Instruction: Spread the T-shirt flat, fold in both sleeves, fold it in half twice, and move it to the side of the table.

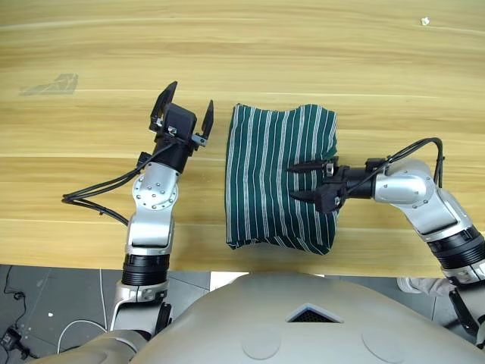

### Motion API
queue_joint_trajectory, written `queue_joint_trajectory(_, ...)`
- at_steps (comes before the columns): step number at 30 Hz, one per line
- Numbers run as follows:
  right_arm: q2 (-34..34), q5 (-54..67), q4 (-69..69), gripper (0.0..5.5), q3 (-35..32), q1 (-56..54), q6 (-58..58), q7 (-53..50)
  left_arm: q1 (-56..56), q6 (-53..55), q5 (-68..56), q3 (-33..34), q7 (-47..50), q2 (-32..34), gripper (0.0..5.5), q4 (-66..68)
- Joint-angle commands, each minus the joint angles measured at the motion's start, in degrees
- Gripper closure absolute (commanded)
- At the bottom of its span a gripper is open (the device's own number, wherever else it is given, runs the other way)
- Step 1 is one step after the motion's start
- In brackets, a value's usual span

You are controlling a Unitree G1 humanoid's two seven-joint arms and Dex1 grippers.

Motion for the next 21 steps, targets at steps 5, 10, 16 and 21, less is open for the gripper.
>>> queue_joint_trajectory(5, -2.7, 14.8, -9.0, 2.66, -10.5, 12.0, 2.2, -1.4, 14.6, -10.9, 3.2, 7.5, -10.8, 15.6, 1.98, -11.6)
queue_joint_trajectory(10, -10.7, 5.3, -0.5, 2.66, -19.3, 15.4, -14.0, -1.6, 30.4, -26.8, 16.7, 11.3, -14.8, 26.4, 1.98, -14.5)
queue_joint_trajectory(16, -14.7, -10.9, 13.1, 2.66, -18.9, 13.9, -31.2, -5.6, 31.7, -39.2, 31.5, 9.3, -12.3, 31.9, 1.98, -9.4)
queue_joint_trajectory(21, -15.6, -14.8, 19.6, 2.66, -13.9, 14.2, -34.7, -5.7, 27.1, -42.0, 38.4, 3.3, -10.2, 30.4, 1.98, -5.6)
